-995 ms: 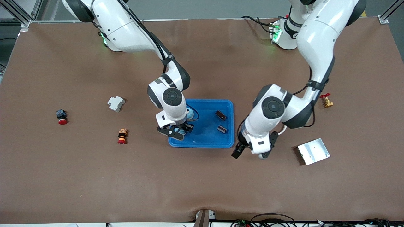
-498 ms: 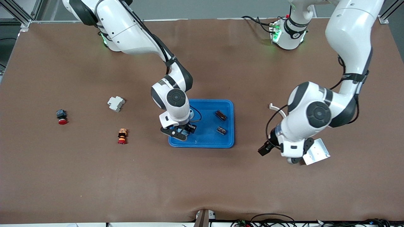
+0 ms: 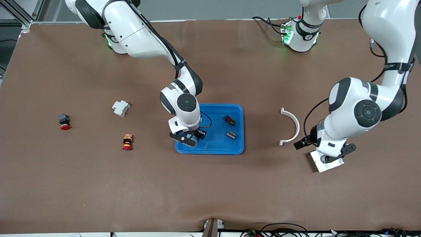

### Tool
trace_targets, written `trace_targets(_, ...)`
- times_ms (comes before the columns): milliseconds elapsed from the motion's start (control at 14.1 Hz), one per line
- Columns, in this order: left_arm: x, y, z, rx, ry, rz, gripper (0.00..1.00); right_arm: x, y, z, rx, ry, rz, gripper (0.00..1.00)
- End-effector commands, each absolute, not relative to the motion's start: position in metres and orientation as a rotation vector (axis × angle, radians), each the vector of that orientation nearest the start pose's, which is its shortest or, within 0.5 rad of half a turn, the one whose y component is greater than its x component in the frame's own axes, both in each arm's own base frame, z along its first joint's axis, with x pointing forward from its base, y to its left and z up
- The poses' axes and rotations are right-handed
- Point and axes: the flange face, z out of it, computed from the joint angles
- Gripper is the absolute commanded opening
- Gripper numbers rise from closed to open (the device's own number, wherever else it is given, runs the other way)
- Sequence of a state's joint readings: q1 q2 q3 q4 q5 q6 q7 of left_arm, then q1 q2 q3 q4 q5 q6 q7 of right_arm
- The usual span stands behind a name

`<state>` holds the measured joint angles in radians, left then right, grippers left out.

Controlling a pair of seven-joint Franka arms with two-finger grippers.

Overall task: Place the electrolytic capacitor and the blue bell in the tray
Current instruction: 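Open the right gripper on the bell while the left gripper withdraws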

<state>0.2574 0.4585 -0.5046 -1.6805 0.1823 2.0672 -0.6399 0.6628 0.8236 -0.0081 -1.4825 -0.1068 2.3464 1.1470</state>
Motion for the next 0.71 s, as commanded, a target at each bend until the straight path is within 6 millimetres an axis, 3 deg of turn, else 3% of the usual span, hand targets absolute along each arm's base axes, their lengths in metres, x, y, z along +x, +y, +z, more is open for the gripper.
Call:
trace_targets(0,0.630,-0.083,0.368,-3.166,-0.314,0.078,1.00,0.574,0.448,0.180,-3.097,0.670,-0.189,0.00)
trace_targets(213,0.631,-0.043,0.383,-3.177,-0.062,0.032,1.00,0.573,0.450,0.180,-3.097,0.668,-0.189,0.00)
trace_targets(355,0.631,-0.022,0.400,-3.167,0.005,-0.015,1.00,0.573,0.450,0.180,-3.089,0.690,-0.188,0.03)
trace_targets(426,0.629,-0.014,0.414,-3.155,0.023,-0.048,1.00,0.573,0.449,0.180,-3.087,0.698,-0.188,0.78)
trace_targets(498,0.628,0.003,0.424,-3.145,0.018,-0.074,1.00,0.573,0.450,0.181,-3.086,0.698,-0.191,1.00)
trace_targets(640,0.628,0.022,0.446,-3.128,0.044,-0.136,1.00,0.575,0.448,0.181,-3.084,0.697,-0.193,1.00)
